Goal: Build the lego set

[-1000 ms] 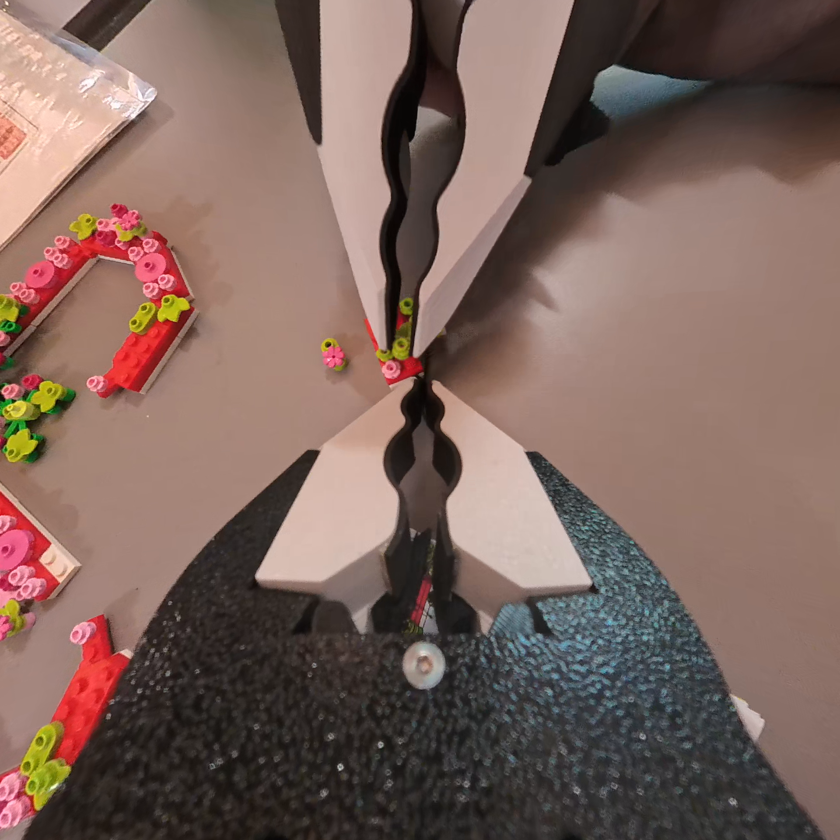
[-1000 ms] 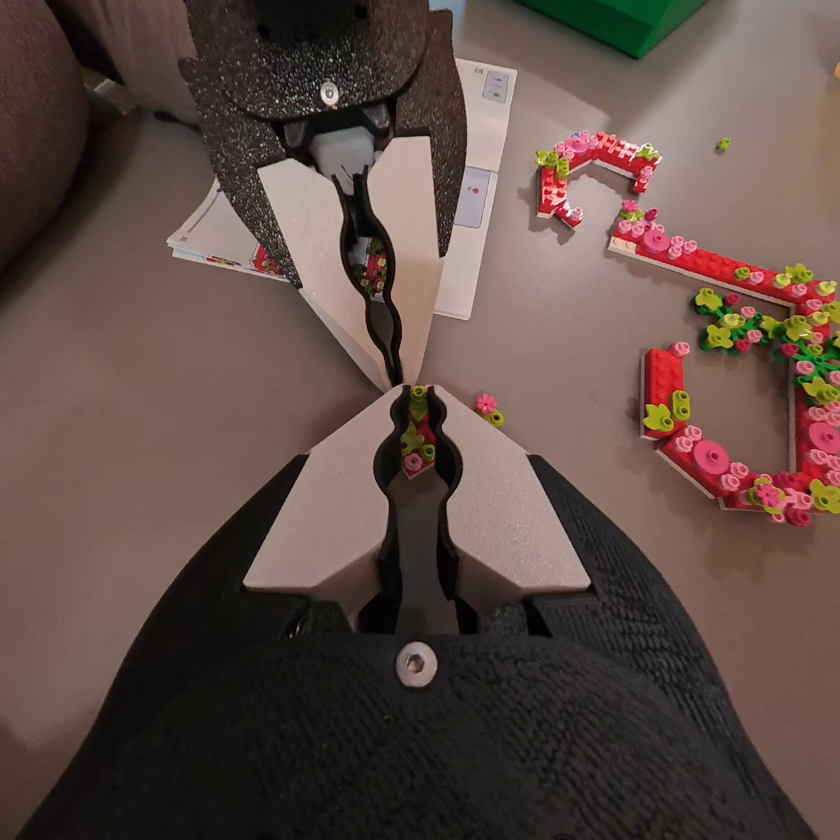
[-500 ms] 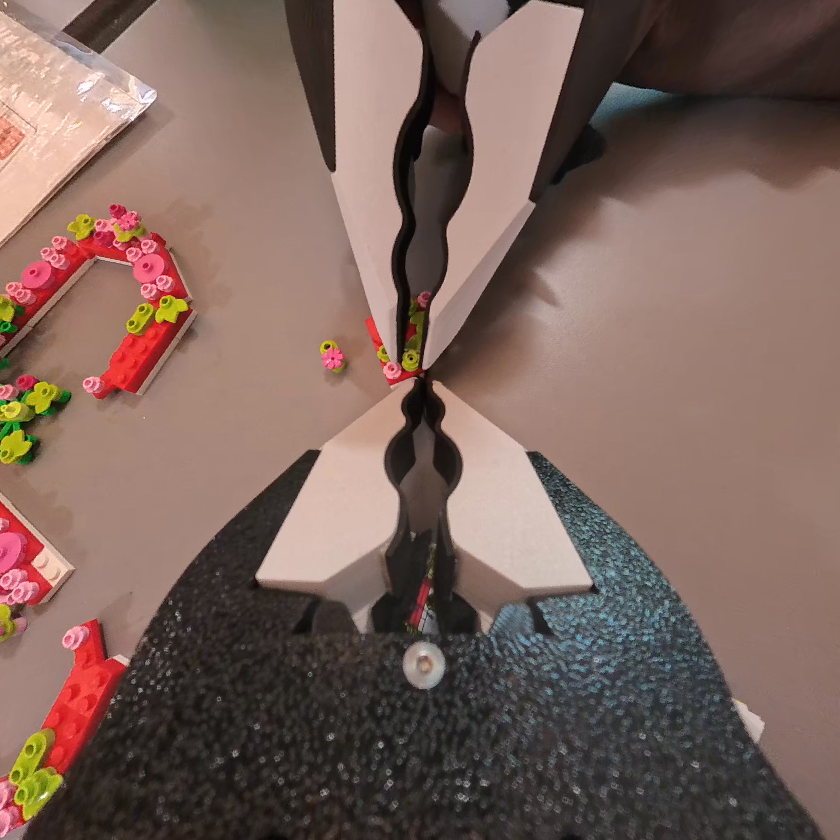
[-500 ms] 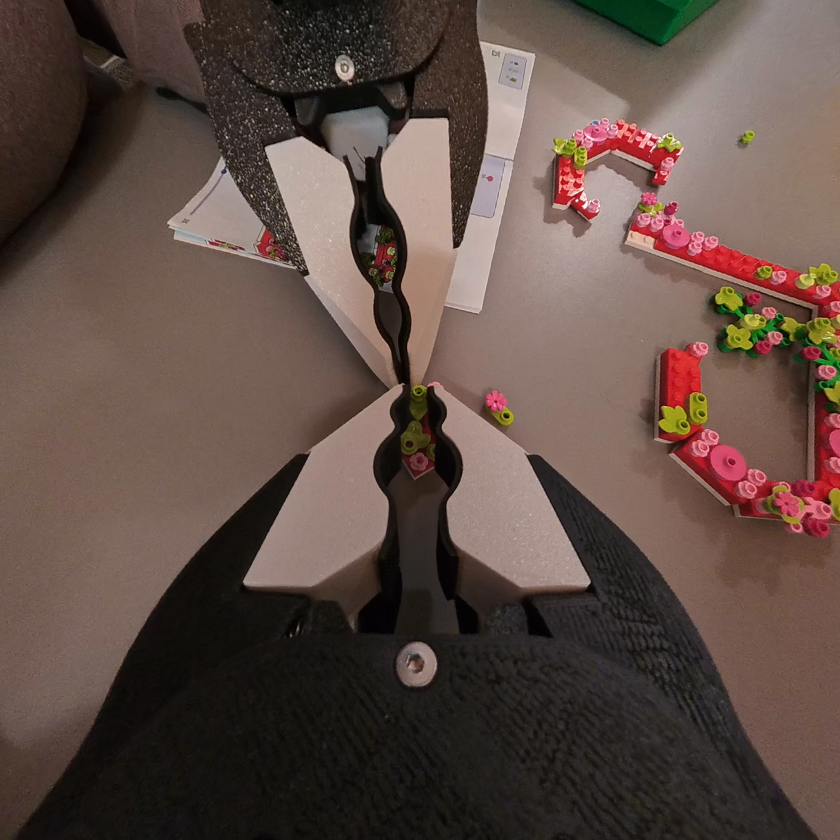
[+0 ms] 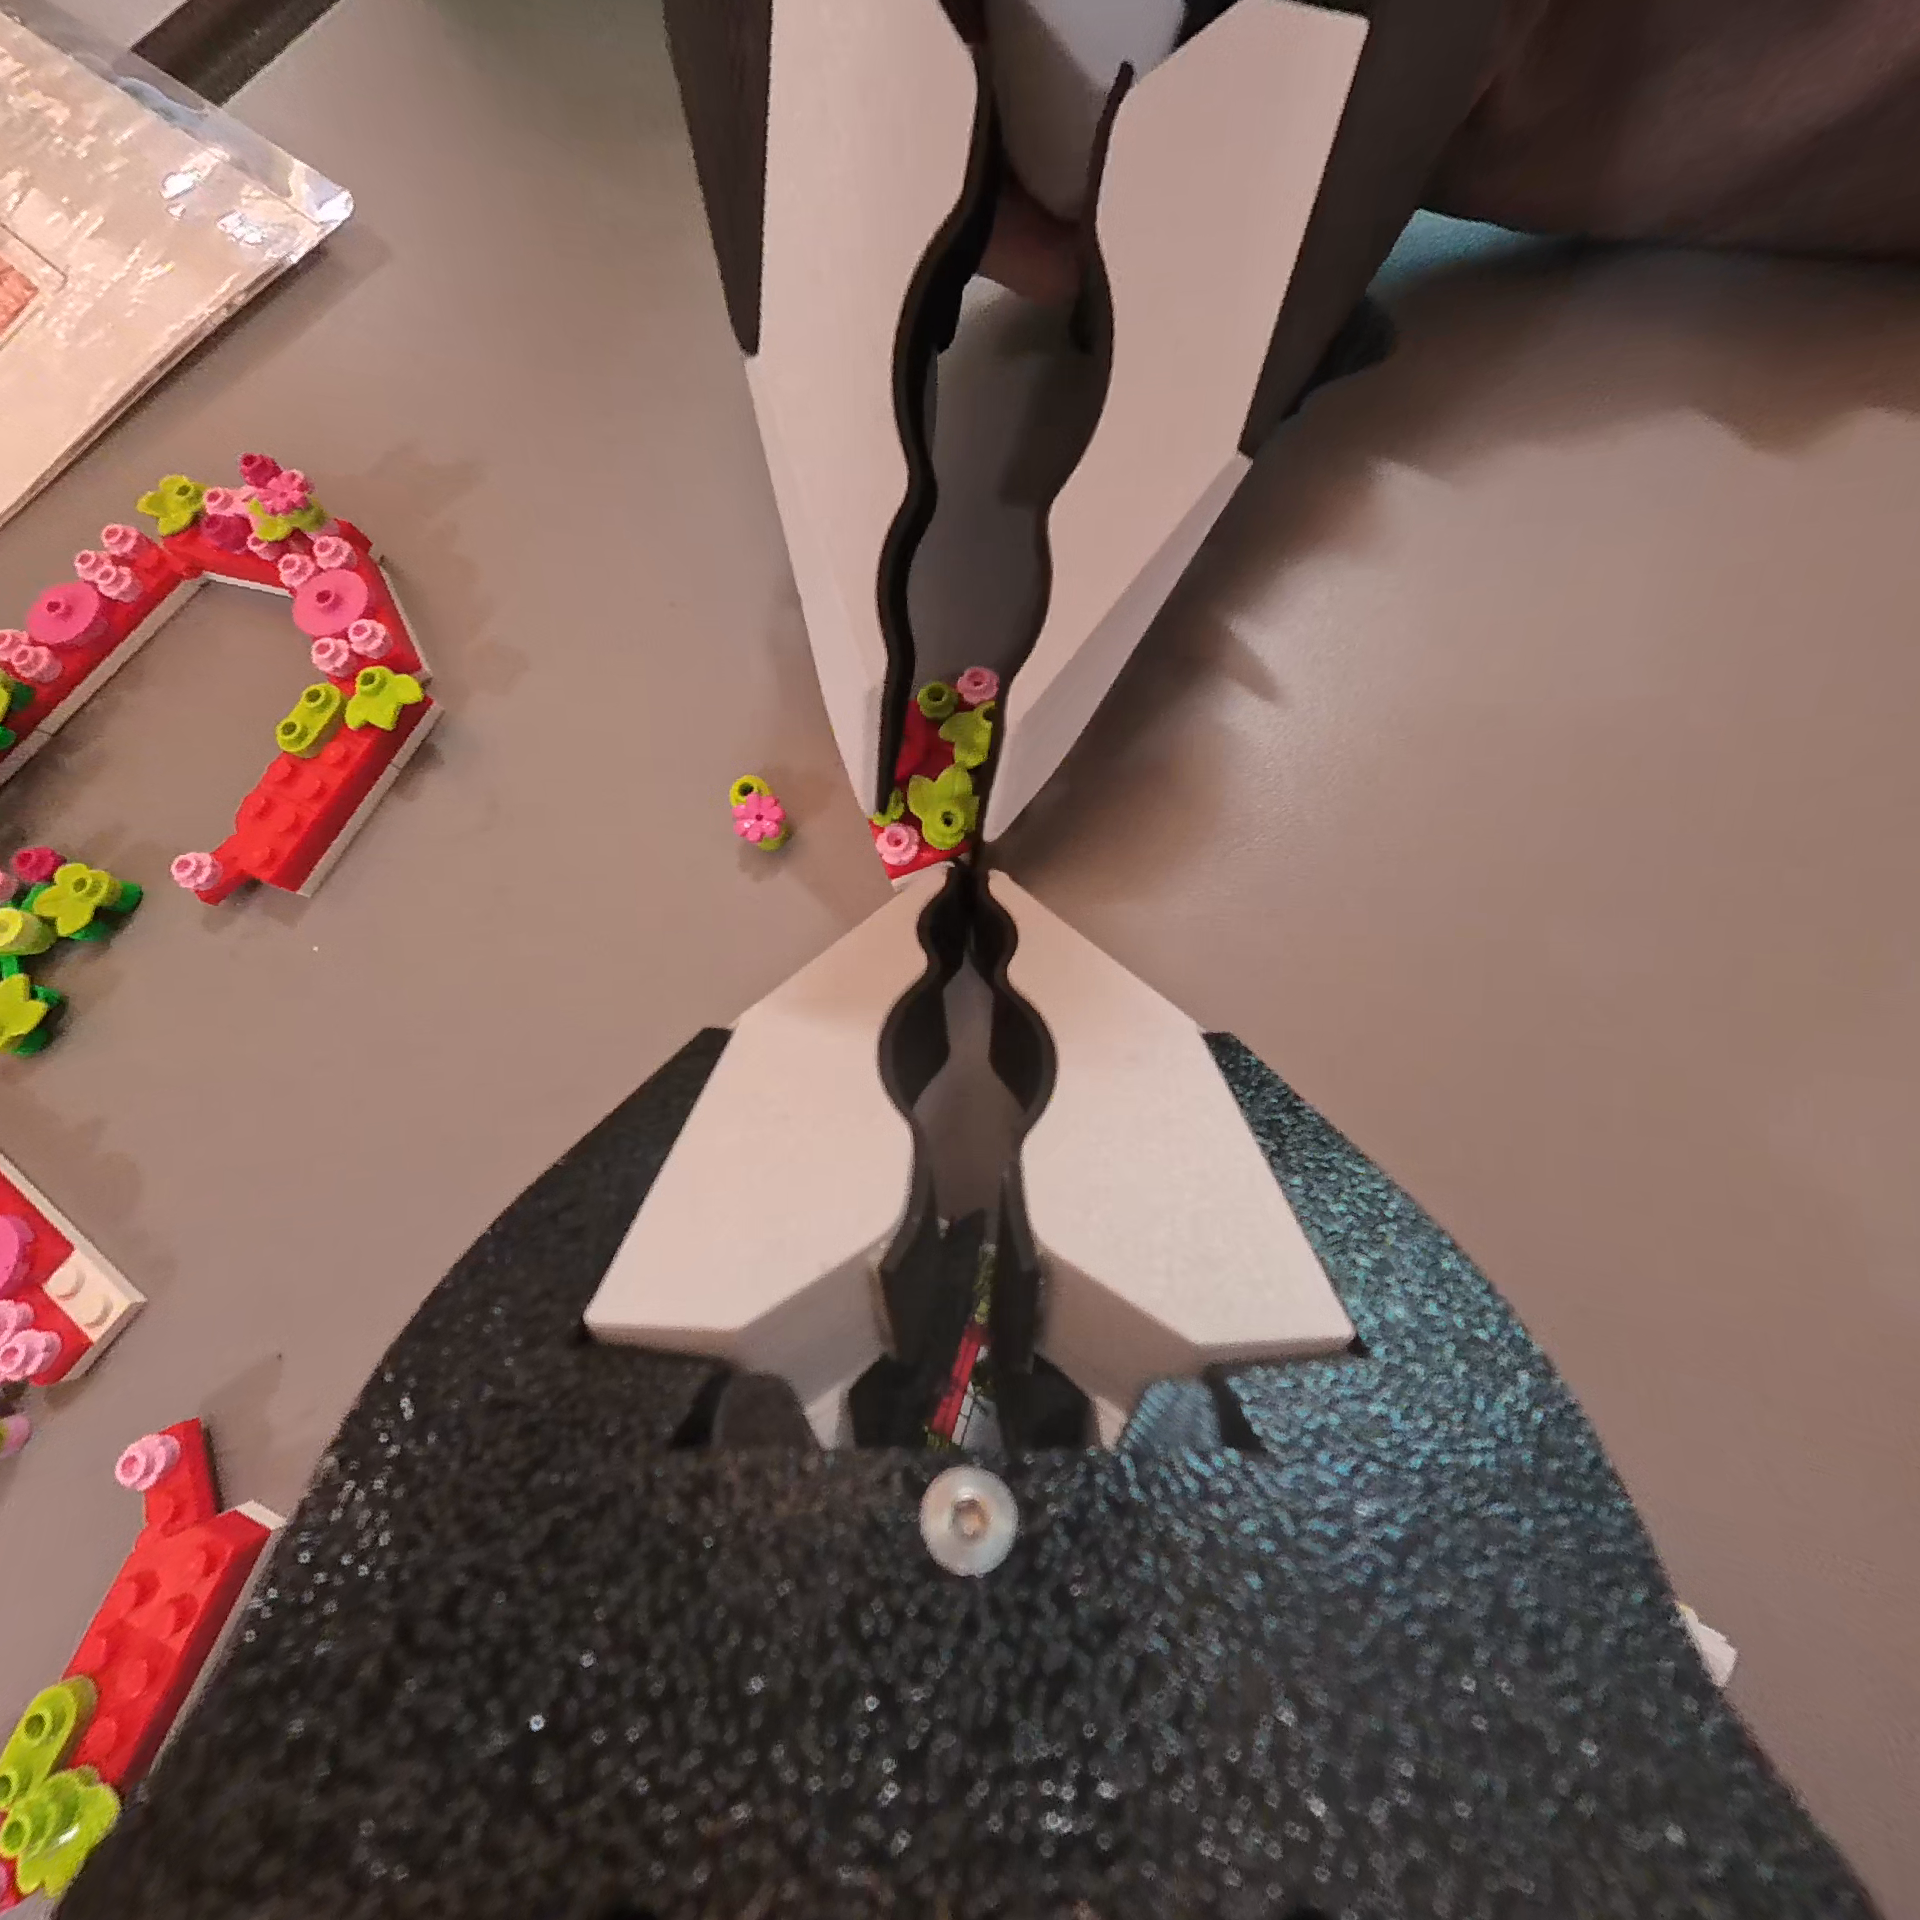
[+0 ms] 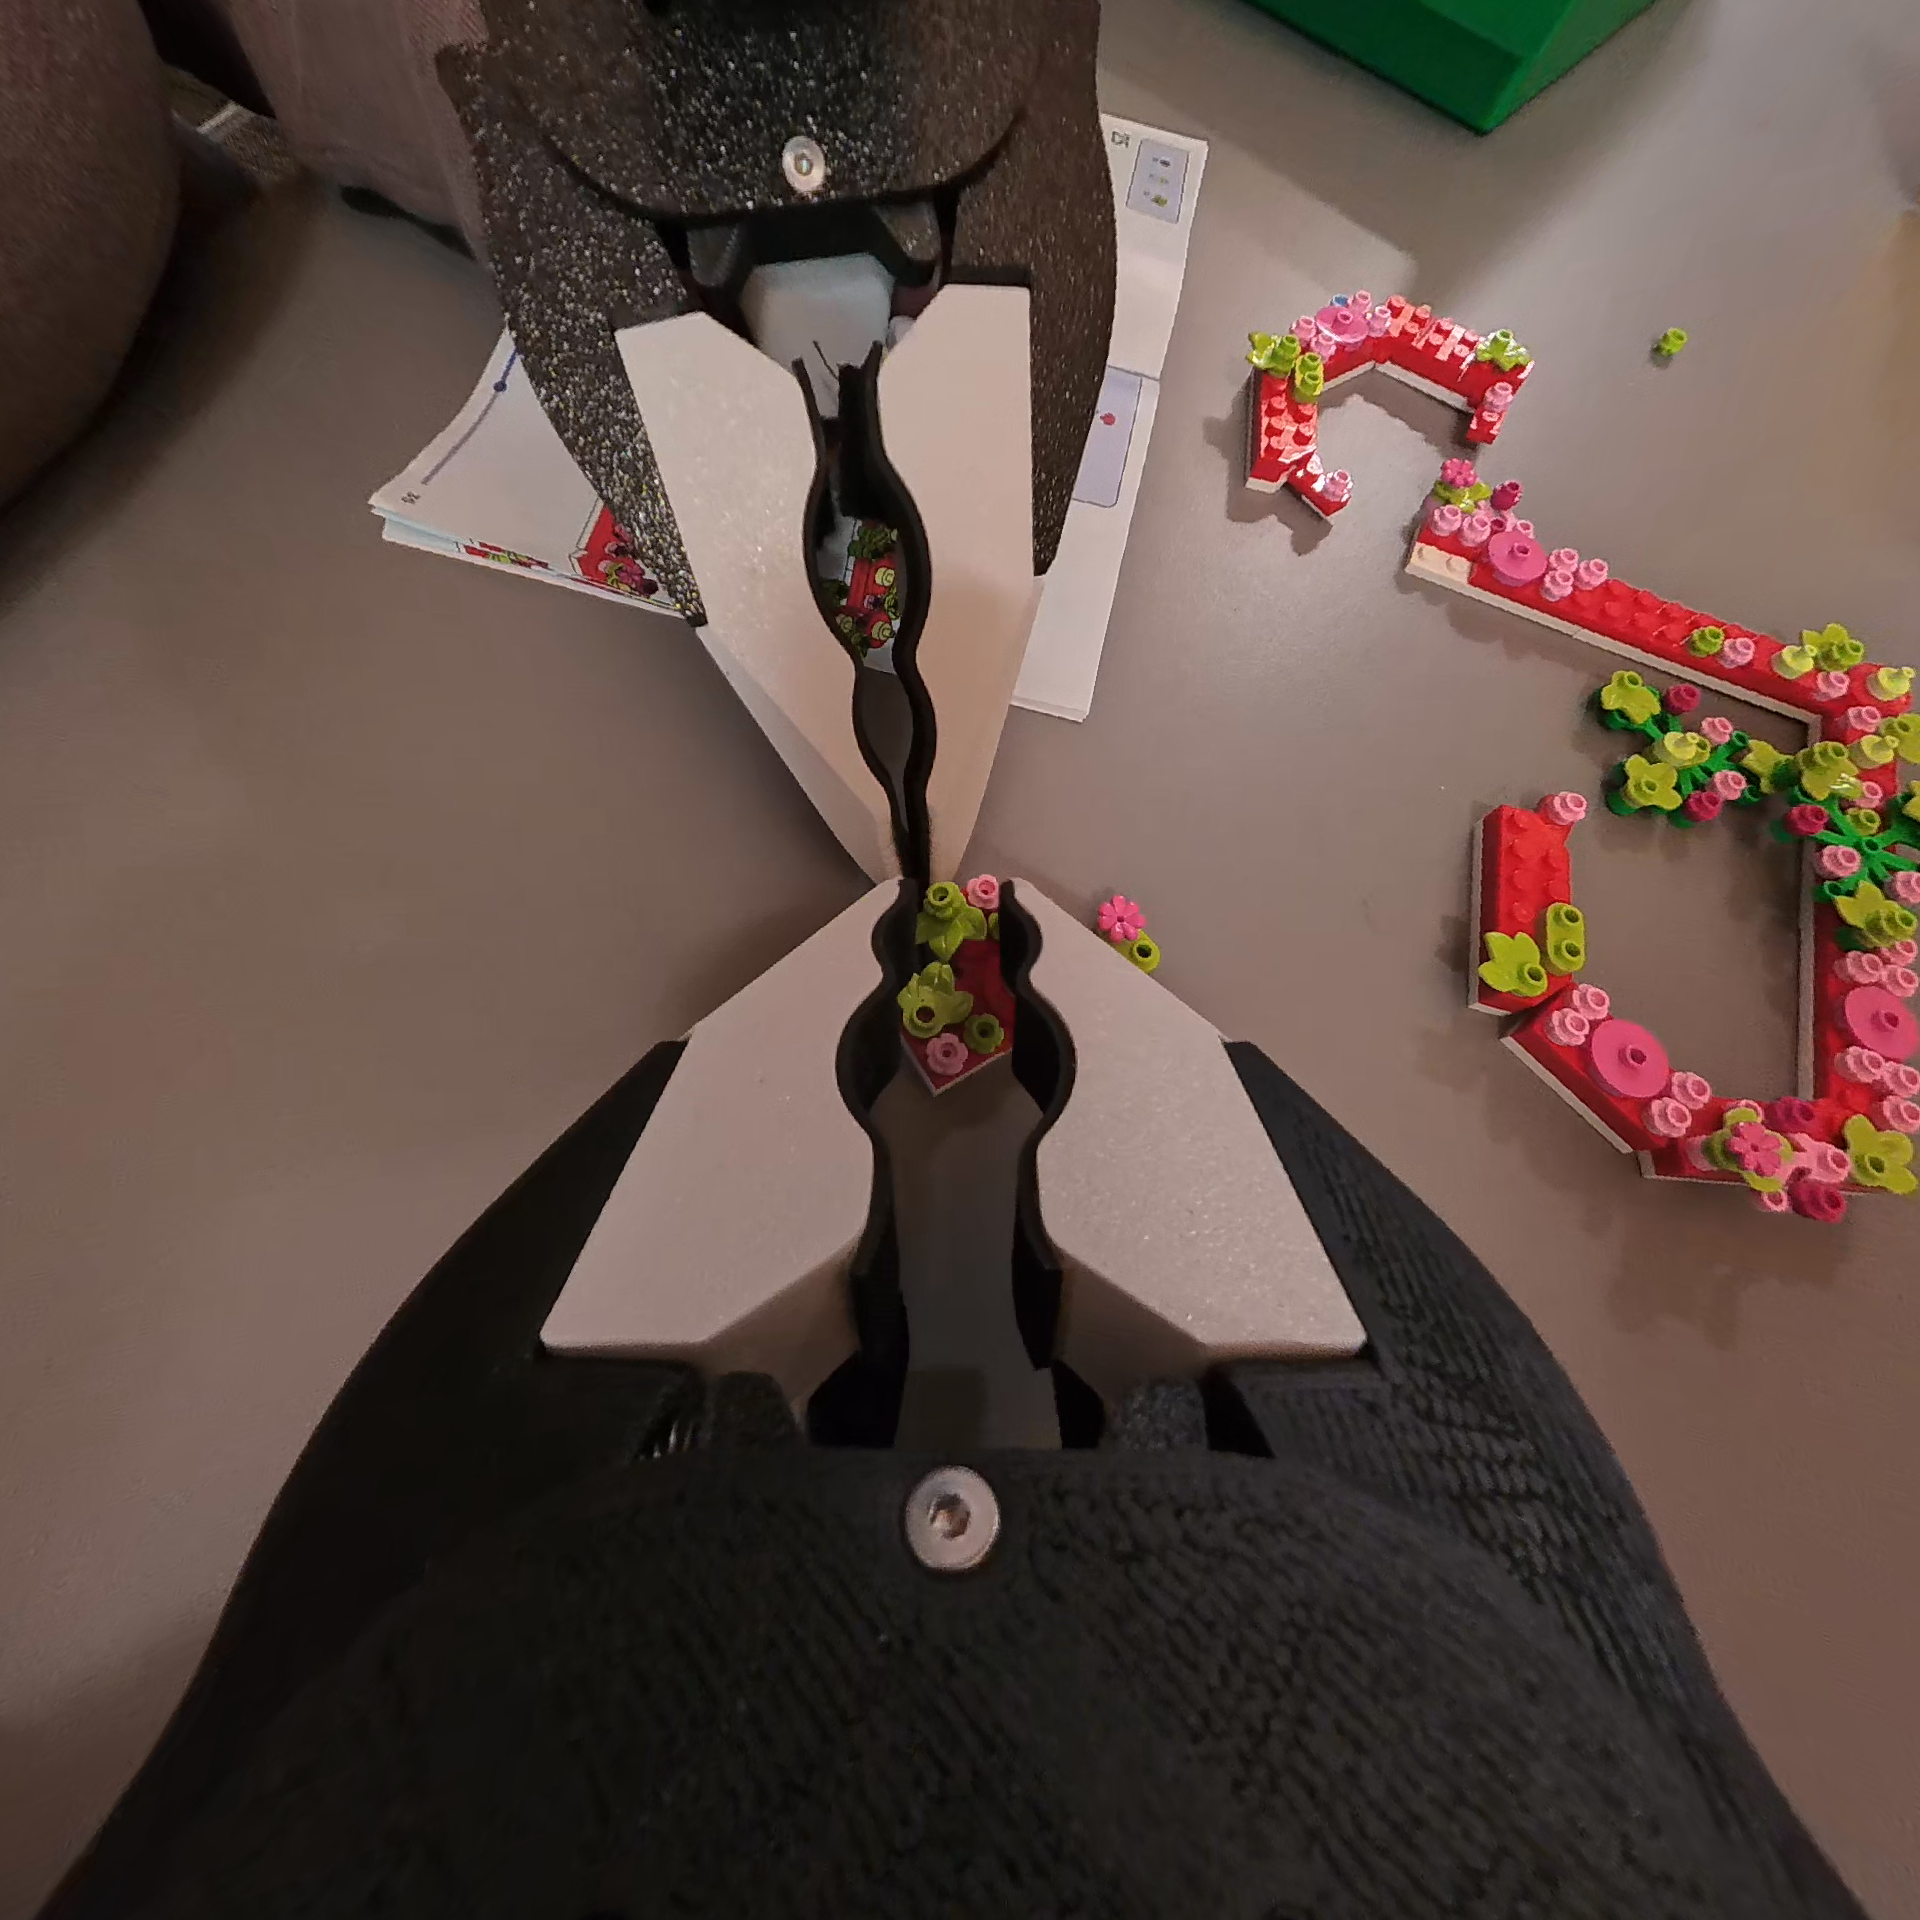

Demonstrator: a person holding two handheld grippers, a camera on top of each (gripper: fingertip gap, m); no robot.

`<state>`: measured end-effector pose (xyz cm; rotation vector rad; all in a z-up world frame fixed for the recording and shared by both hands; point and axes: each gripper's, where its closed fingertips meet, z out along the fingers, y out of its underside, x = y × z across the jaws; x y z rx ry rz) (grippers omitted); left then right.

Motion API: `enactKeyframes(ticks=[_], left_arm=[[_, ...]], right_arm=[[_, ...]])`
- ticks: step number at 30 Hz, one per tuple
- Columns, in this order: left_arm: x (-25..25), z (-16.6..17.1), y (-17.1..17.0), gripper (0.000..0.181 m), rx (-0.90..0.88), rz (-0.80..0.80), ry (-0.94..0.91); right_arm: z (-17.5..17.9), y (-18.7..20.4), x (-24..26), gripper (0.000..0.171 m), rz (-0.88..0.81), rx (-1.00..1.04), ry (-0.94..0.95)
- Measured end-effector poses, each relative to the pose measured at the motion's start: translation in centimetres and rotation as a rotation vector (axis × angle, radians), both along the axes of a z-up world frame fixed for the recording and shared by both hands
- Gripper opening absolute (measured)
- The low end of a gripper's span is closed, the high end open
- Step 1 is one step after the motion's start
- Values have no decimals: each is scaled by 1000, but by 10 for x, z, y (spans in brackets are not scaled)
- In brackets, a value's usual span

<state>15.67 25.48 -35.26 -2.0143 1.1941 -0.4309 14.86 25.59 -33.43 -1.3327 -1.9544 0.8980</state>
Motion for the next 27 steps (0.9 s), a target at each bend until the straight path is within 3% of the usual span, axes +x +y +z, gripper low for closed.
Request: enactKeyframes(ticks=[8, 15, 27], left_arm=[[2, 1, -1, 0, -18, -1, -36], [4, 6, -2, 0, -40, 1, -92], [5, 13, 1, 0, -59, 23, -163]], right_arm=[[12, 19, 14, 35, -137, 58, 59], [5, 2, 28, 44, -217, 267, 97], [-1, 12, 20, 33, -312, 724, -9]])
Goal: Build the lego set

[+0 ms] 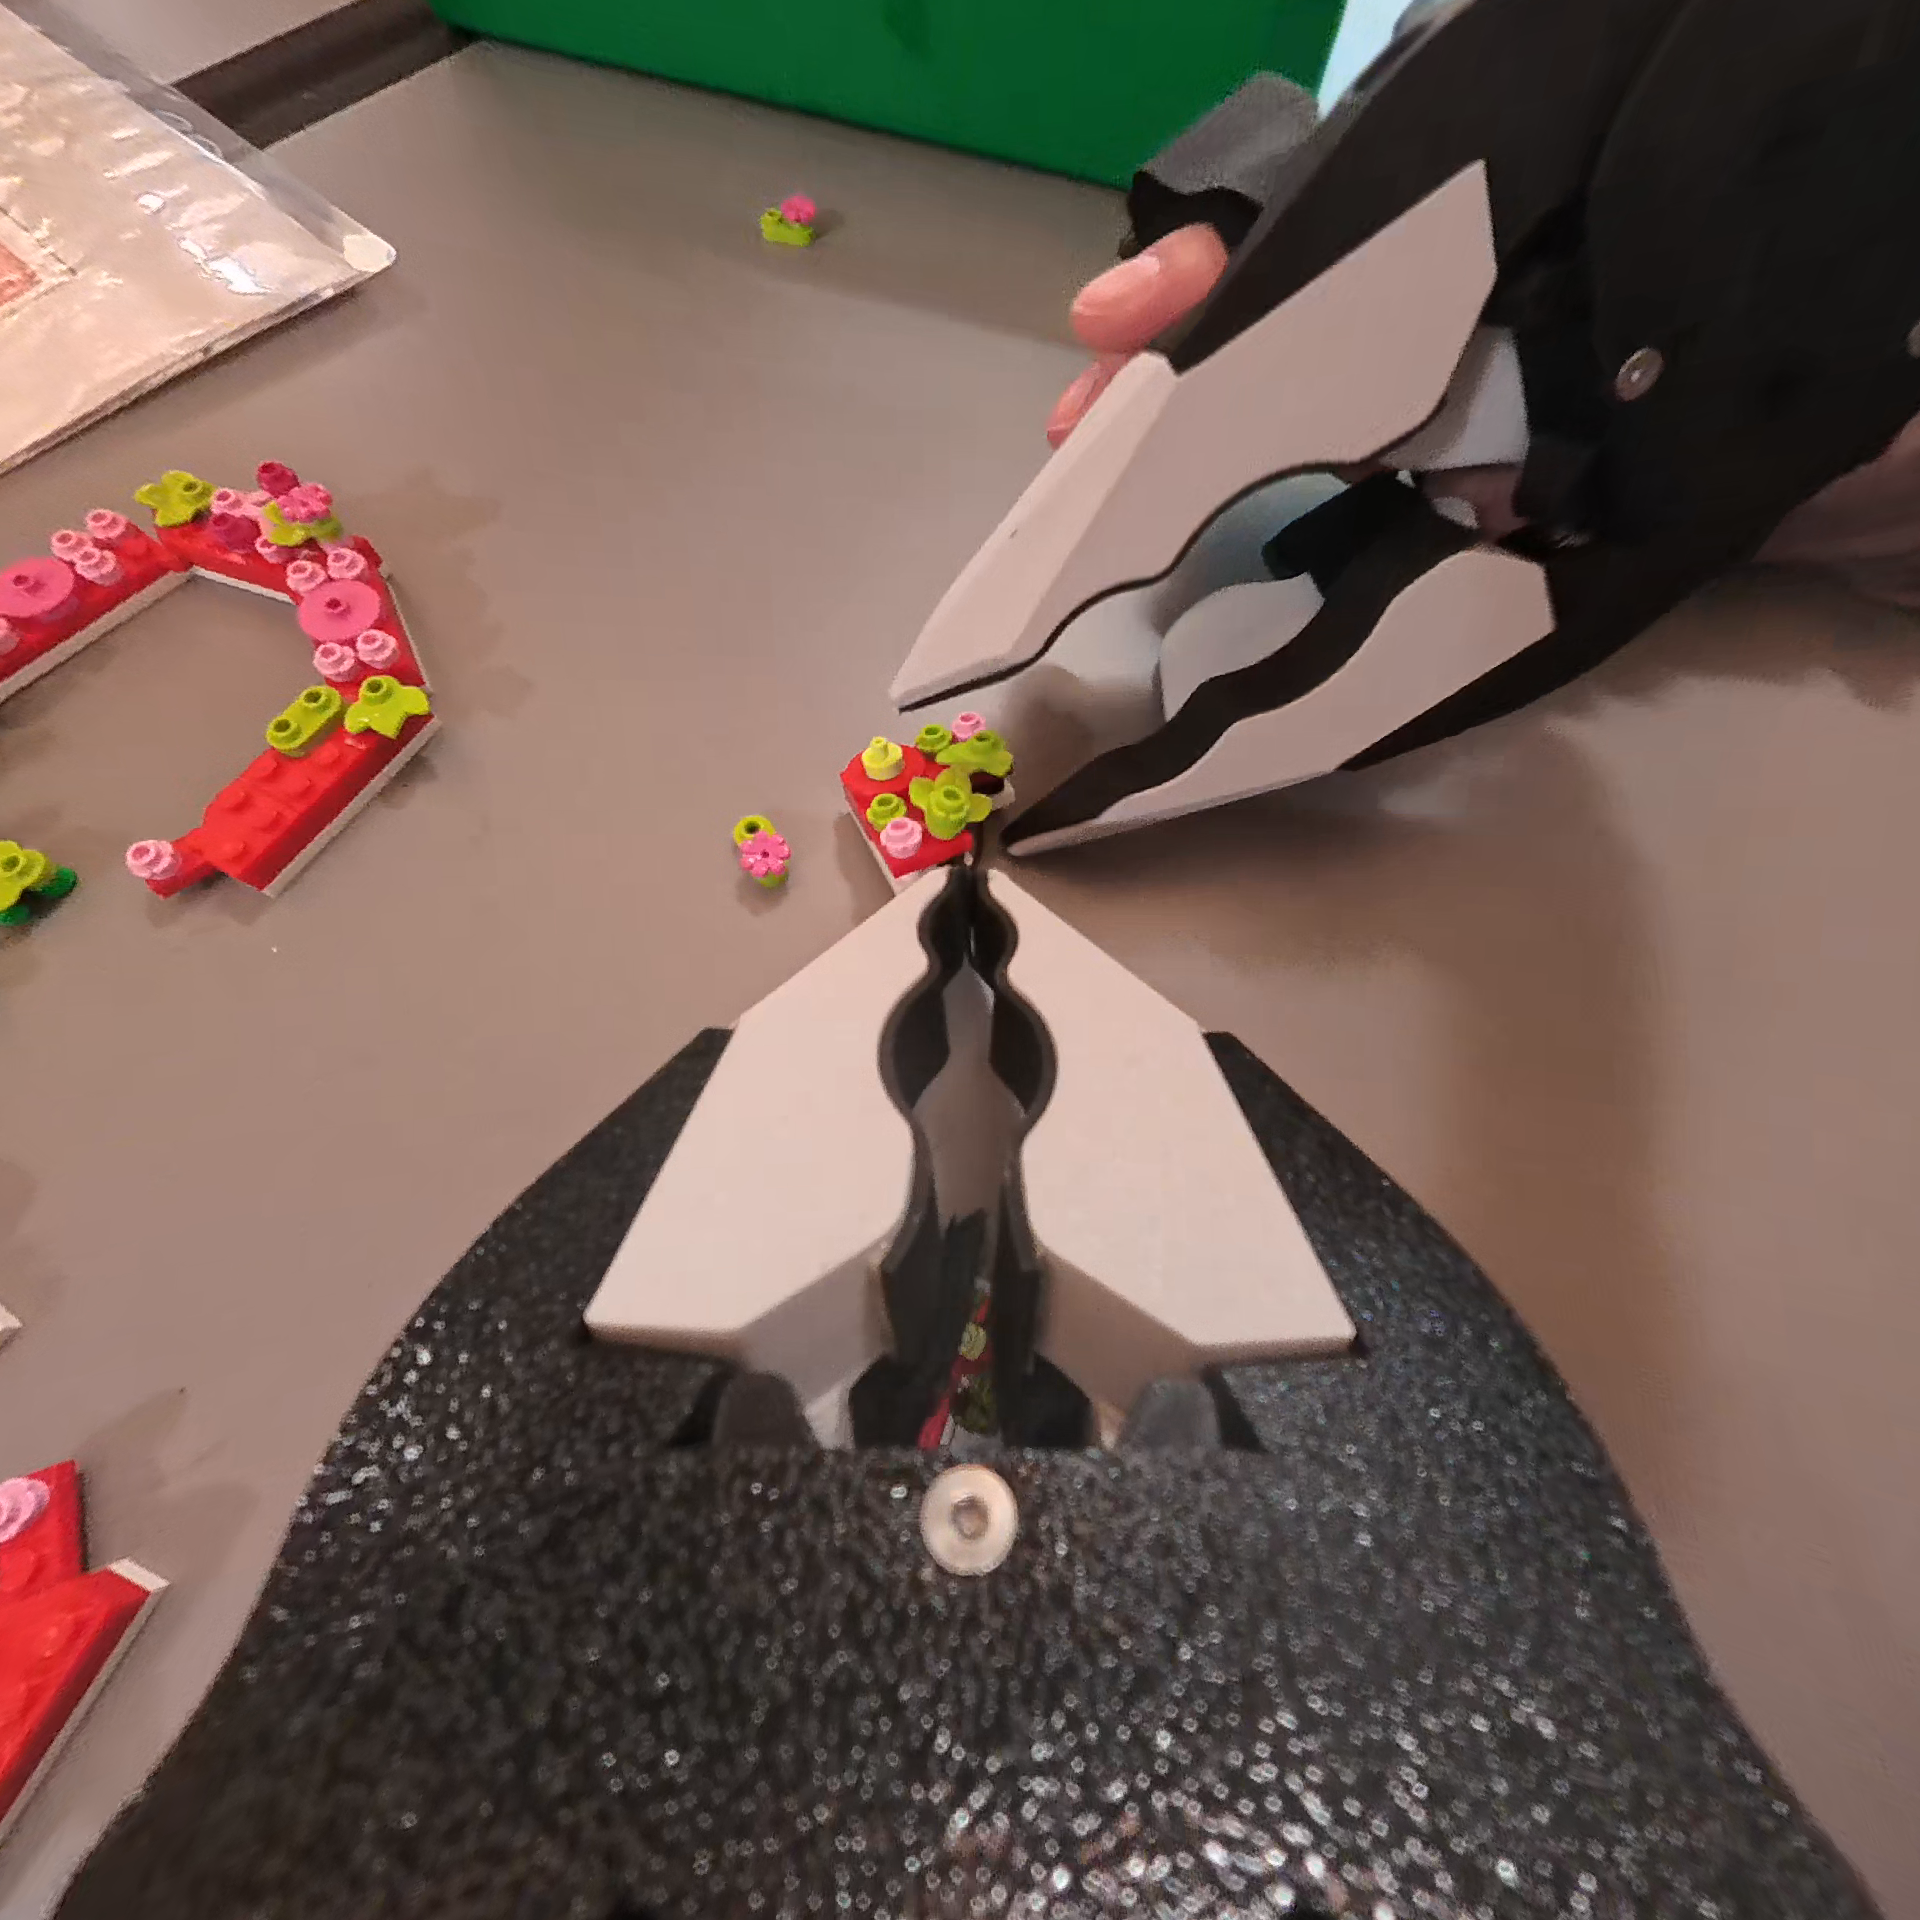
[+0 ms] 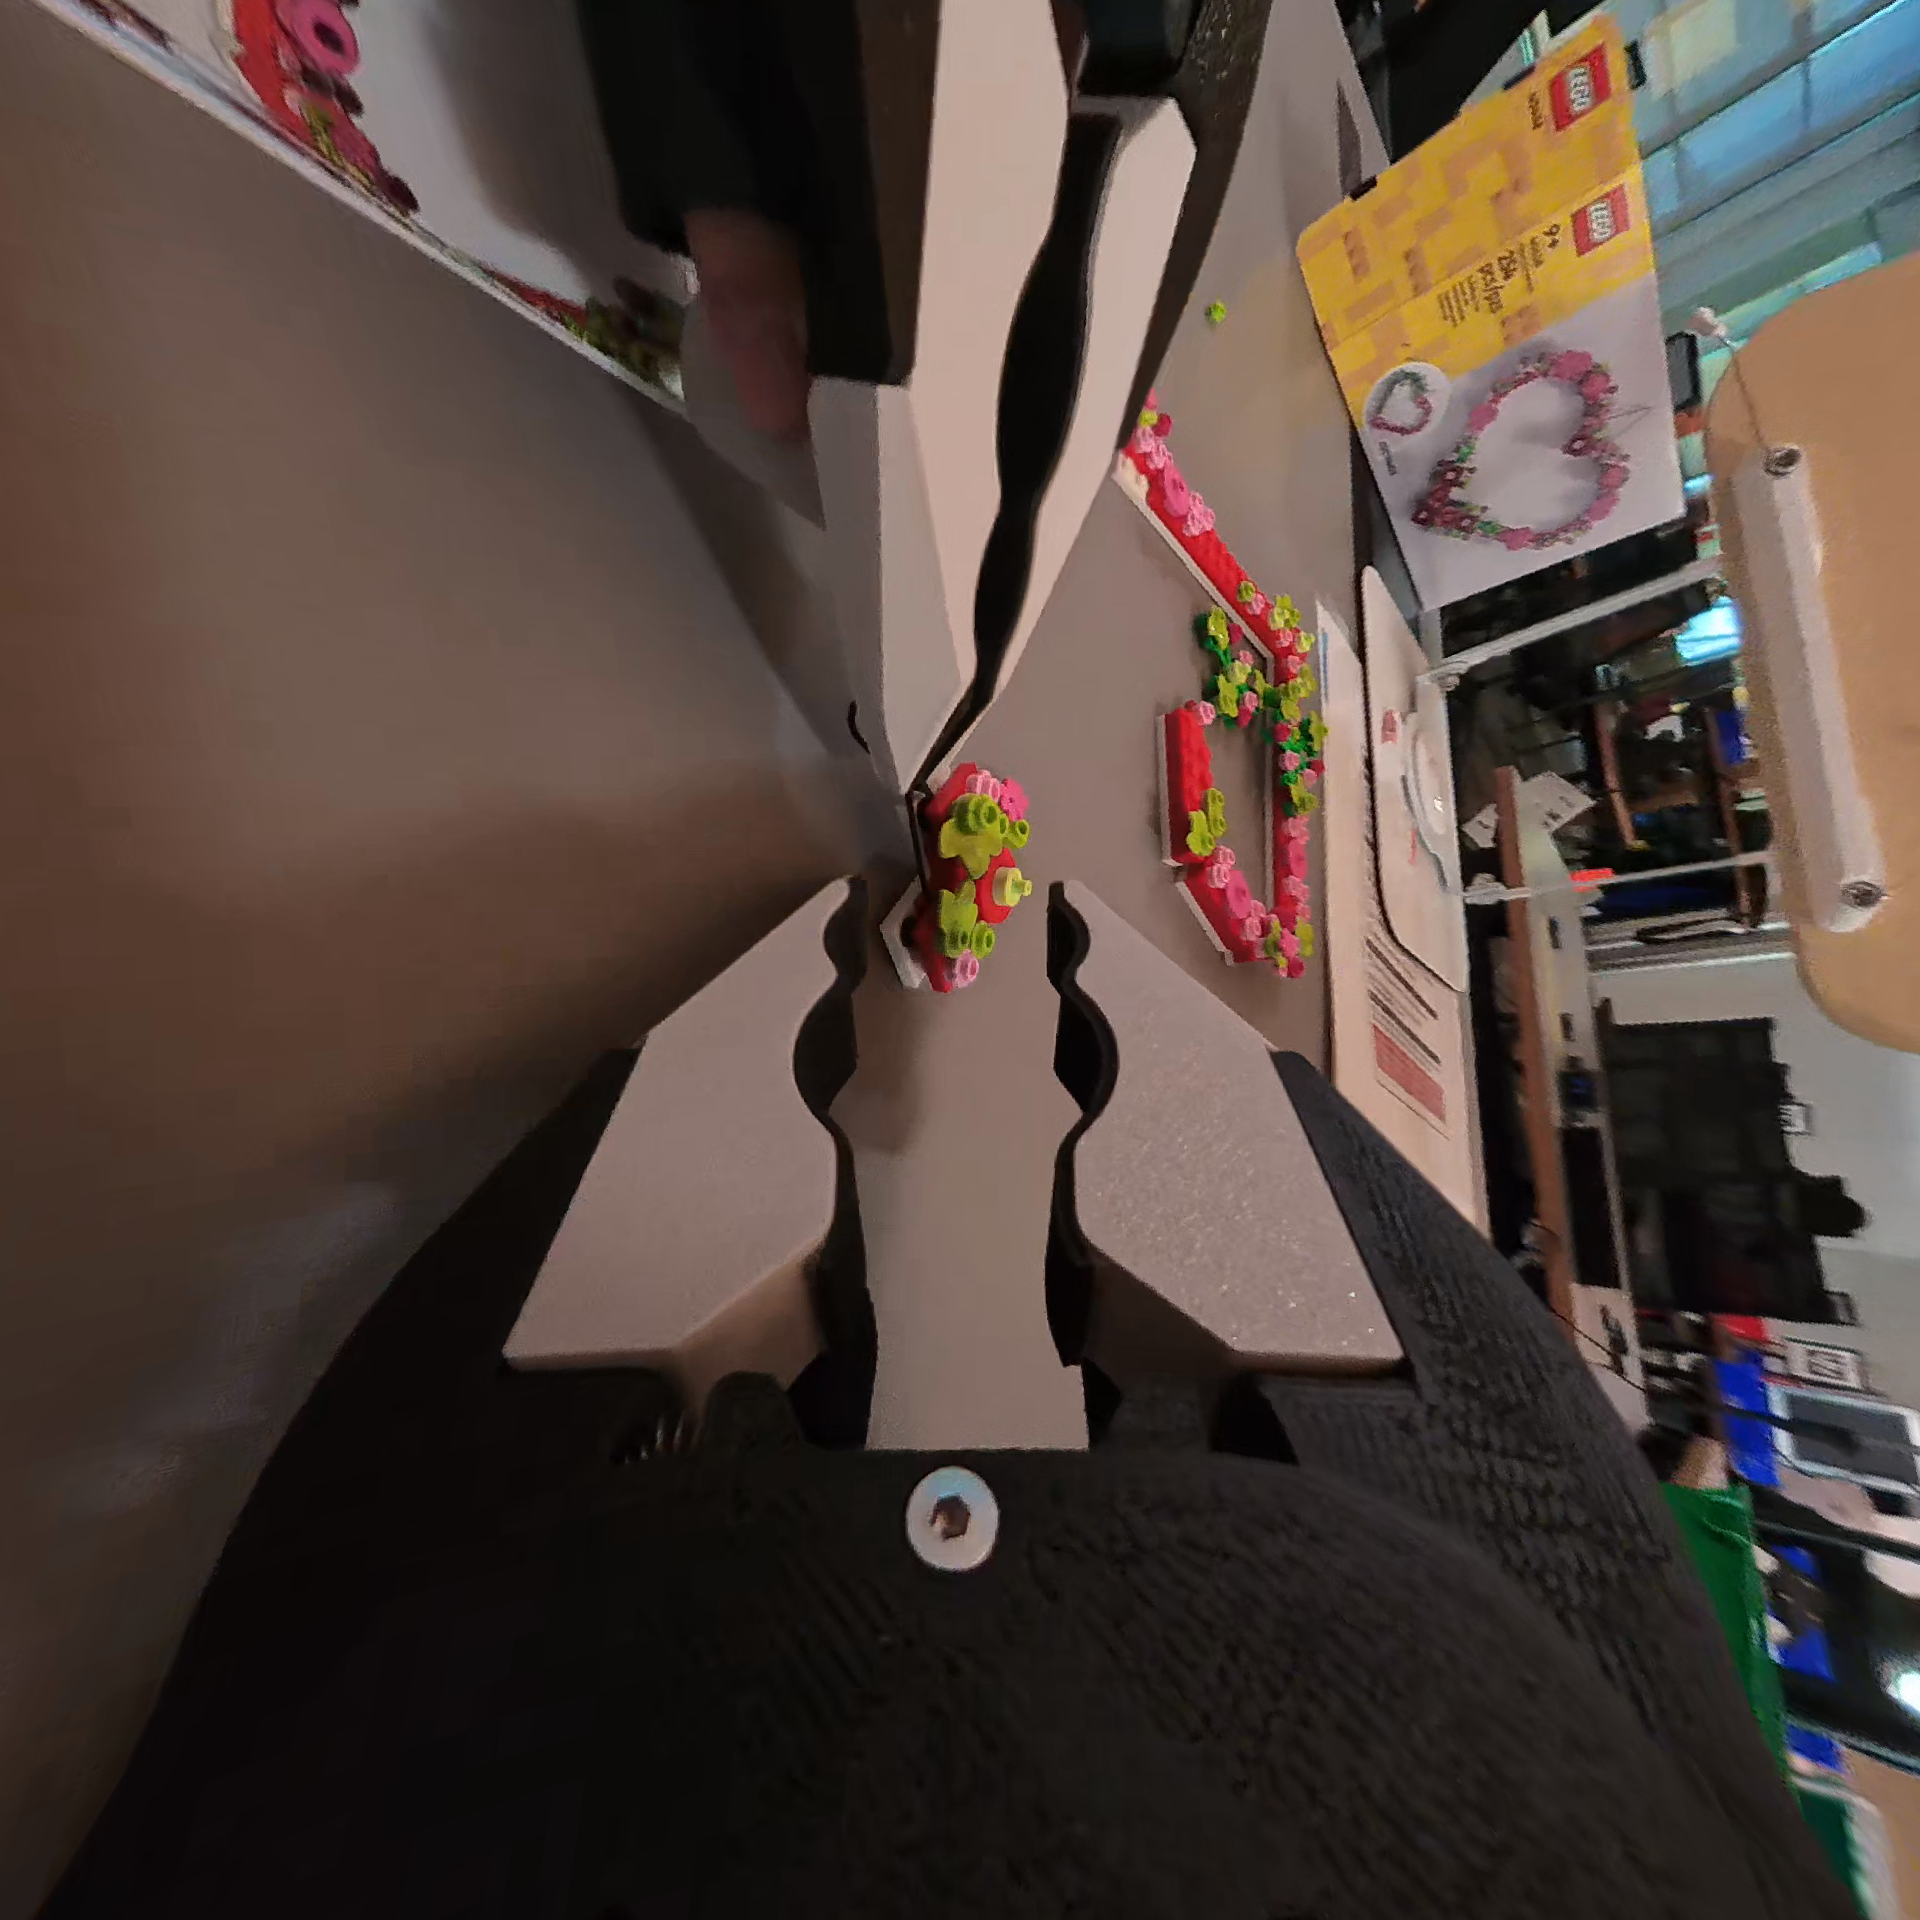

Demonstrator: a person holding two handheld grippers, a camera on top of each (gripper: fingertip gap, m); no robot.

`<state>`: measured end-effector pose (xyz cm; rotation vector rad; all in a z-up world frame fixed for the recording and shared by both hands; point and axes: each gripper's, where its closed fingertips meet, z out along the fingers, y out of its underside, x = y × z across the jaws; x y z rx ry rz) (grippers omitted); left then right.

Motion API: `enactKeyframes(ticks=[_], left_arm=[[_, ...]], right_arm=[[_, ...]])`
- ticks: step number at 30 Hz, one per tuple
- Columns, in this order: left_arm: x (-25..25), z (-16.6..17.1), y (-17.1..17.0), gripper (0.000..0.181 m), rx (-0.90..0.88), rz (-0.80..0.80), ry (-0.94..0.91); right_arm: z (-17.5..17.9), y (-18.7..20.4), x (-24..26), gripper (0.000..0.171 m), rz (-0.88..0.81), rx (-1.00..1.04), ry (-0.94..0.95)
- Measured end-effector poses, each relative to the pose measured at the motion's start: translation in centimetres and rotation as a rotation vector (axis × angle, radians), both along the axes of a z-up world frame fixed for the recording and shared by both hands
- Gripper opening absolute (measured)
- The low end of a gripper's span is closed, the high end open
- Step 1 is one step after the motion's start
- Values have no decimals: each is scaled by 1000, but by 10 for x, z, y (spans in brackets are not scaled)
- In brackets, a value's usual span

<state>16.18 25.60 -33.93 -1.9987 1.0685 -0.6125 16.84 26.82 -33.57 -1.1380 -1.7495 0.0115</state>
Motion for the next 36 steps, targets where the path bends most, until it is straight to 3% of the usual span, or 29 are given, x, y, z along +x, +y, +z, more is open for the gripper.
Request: enactKeyframes(ticks=[14, 28, 31, 36], left_arm=[[-1, 2, 1, 0, -43, 16, -57], [-2, 3, -1, 0, 7, 11, -29], [-2, 11, -9, 22, 47, -19, -21], [-9, 30, -6, 62, 347, -92, 90]], right_arm=[[-6, 10, 1, 16, -54, 112, -75], [-6, 10, -1, 15, -46, 198, -113], [-6, 12, 0, 15, -54, 195, -118], [-5, 12, 0, 15, -58, 187, -115]])
